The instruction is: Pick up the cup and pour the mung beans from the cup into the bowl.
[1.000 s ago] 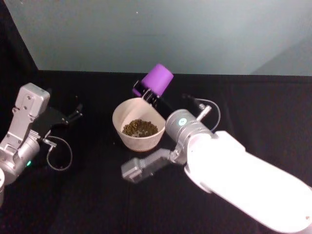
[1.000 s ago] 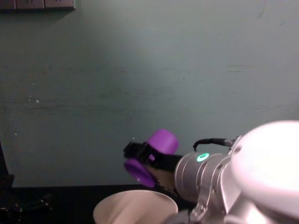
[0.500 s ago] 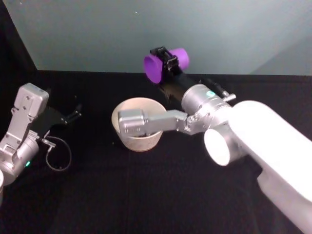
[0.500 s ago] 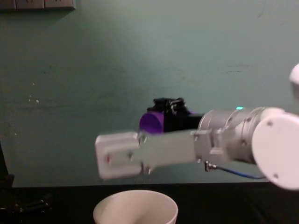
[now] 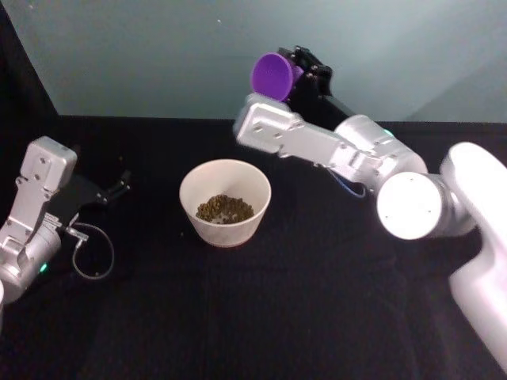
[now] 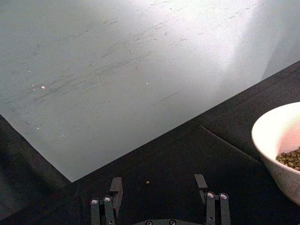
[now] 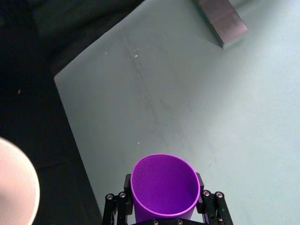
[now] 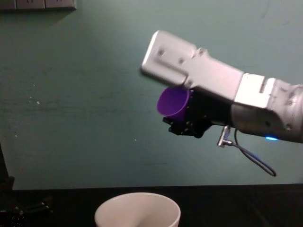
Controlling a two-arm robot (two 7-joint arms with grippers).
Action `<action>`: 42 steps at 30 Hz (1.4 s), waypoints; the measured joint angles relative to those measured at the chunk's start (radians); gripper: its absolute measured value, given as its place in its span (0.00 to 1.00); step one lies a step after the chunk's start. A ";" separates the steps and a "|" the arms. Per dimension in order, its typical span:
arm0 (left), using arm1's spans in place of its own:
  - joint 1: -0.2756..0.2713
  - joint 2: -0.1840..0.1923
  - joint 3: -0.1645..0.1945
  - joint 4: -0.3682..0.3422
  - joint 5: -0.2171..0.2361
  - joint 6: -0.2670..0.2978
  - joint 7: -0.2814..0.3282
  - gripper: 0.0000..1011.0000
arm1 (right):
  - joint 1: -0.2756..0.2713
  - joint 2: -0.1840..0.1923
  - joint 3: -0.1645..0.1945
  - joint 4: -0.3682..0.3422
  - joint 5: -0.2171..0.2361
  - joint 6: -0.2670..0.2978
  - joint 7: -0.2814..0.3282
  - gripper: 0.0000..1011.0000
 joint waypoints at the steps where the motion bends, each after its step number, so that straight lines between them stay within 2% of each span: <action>1: 0.000 0.000 0.000 0.000 0.000 0.000 0.000 0.99 | -0.007 -0.001 0.012 -0.003 0.020 -0.003 0.000 0.73; 3: 0.000 0.000 0.000 0.000 0.000 0.000 0.000 0.99 | -0.033 -0.003 0.058 -0.012 0.104 -0.021 0.000 0.73; 7: 0.000 0.000 0.000 0.000 0.000 0.000 0.000 0.99 | -0.063 -0.007 0.112 -0.012 0.212 -0.053 0.005 0.73; 8: 0.000 0.000 0.000 0.000 0.000 0.000 0.000 0.99 | -0.075 -0.008 0.133 -0.008 0.264 -0.071 0.010 0.73; 10: 0.000 0.000 0.000 0.000 0.000 0.000 0.000 0.99 | -0.086 -0.009 0.151 0.000 0.309 -0.086 0.017 0.73; 11: 0.000 0.000 0.000 0.000 0.000 0.000 0.000 0.99 | -0.096 -0.011 0.169 0.013 0.354 -0.100 0.026 0.73; 13: 0.000 0.000 0.000 0.000 0.000 0.000 0.000 0.99 | -0.108 -0.017 0.191 0.032 0.416 -0.117 0.036 0.73; 14: 0.000 0.000 0.000 0.000 0.000 0.000 0.000 0.99 | -0.108 -0.017 0.191 0.032 0.416 -0.117 0.036 0.73; 15: 0.000 0.000 0.000 0.000 0.000 0.000 0.000 0.99 | -0.114 -0.021 0.204 0.051 0.457 -0.127 0.045 0.73; 20: 0.000 0.000 0.000 0.000 0.000 0.000 0.000 0.99 | -0.124 -0.037 0.236 0.106 0.570 -0.144 0.073 0.73; 21: 0.000 0.000 0.000 0.000 0.000 0.000 0.000 0.99 | -0.127 -0.044 0.246 0.129 0.607 -0.146 0.086 0.73; 24: 0.000 0.000 0.000 0.000 0.000 0.000 0.000 0.99 | -0.129 -0.052 0.255 0.157 0.653 -0.147 0.101 0.73; 26: 0.000 0.000 0.000 0.000 0.000 0.000 0.000 0.99 | -0.131 -0.060 0.265 0.188 0.703 -0.148 0.116 0.73; 30: 0.000 0.000 0.000 0.000 0.000 0.000 0.000 0.99 | -0.134 -0.067 0.272 0.224 0.753 -0.148 0.130 0.73; 34: 0.000 0.000 0.000 0.000 0.000 0.000 0.000 0.99 | -0.135 -0.067 0.268 0.240 0.777 -0.151 0.137 0.73; 38: 0.000 0.000 0.000 0.000 0.000 0.000 0.000 0.99 | -0.134 -0.055 0.255 0.239 0.781 -0.161 0.145 0.73; 42: 0.000 0.000 0.000 0.000 0.000 0.000 0.000 0.99 | -0.134 -0.056 0.256 0.239 0.782 -0.161 0.145 0.73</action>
